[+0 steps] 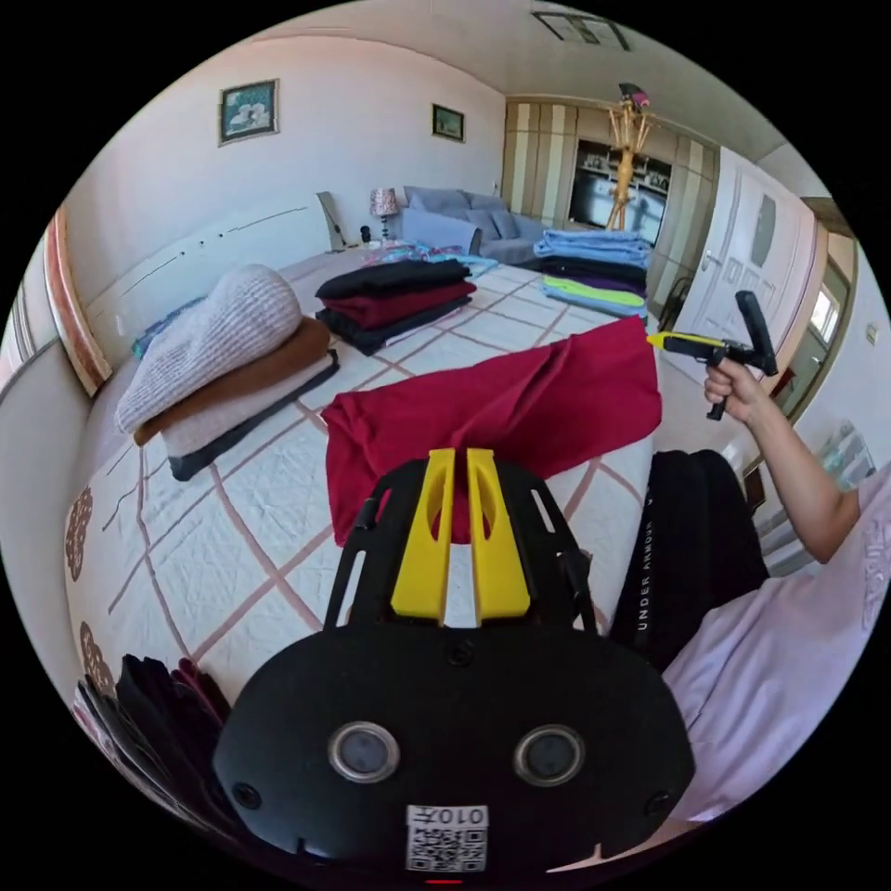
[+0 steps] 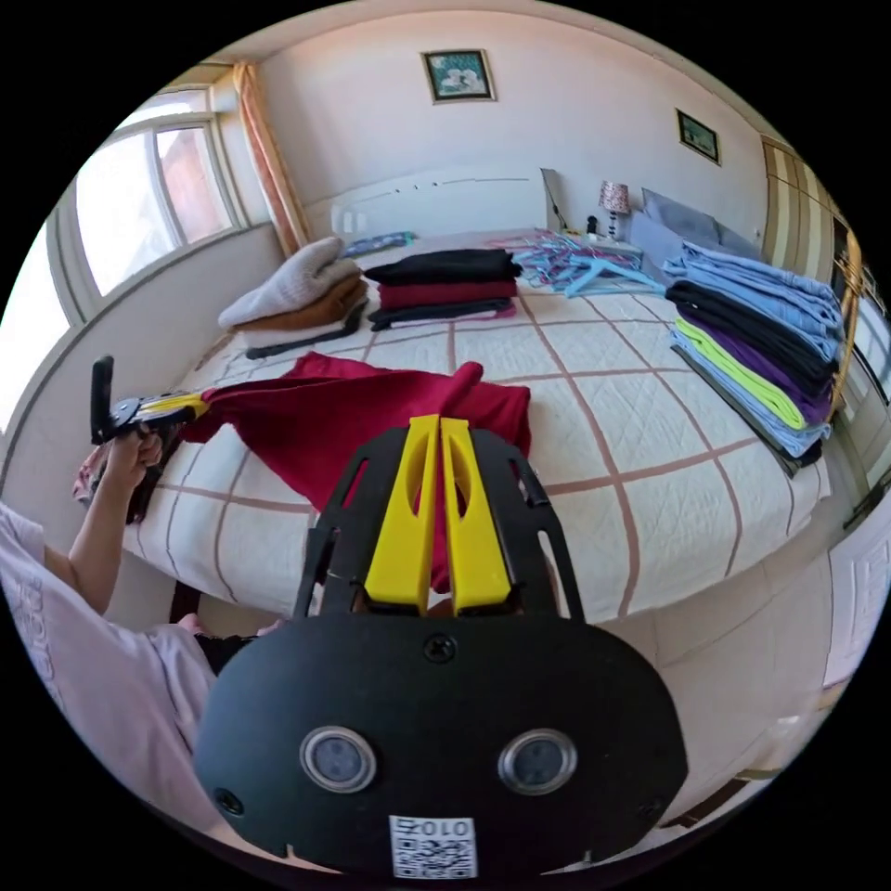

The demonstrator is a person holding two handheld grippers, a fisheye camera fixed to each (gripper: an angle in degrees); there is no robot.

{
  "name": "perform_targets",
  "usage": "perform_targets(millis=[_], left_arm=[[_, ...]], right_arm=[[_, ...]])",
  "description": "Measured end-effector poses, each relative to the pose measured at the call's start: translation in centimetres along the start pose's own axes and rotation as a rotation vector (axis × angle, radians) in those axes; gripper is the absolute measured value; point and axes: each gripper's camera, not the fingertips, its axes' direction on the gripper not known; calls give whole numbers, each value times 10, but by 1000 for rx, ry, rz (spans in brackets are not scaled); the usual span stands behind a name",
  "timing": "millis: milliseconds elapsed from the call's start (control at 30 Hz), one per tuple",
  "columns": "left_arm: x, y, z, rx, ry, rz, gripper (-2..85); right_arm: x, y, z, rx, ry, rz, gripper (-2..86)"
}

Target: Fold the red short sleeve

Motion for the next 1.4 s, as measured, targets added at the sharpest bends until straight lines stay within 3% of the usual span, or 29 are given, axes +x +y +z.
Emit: perform_targets(millis=[100,233,367,467,600,667,767,1100,1400], left_arm=[[1,17,-56,88,140,78,6],[24,56,-90,-20,216,232,10],[37,99,-60,-288,286,224,24],[40,109,-47,-376,331,219,37],[40,82,-56,-281,220,258,59],[44,57,-44,-232,26,312,78],[59,38,-3,-186,-127,476,96],[72,8,86,-270,-111,621,69],[18,-52,25,-38,83,307,7]], right_arm=[[-11,25,-37,85,-167,-139,11],[-16,73,-69,99,-260,-248,12],[-18,131,-62,-127,-302,-274,16],[-20,151,-53,-223,-222,-240,22],[-19,135,-57,-63,-92,-194,51],[-29,119,-41,-39,-9,-234,68],[-50,94,7,-60,69,-293,87],[-96,77,118,-257,89,-425,103],[-112,98,129,-195,174,-461,117]])
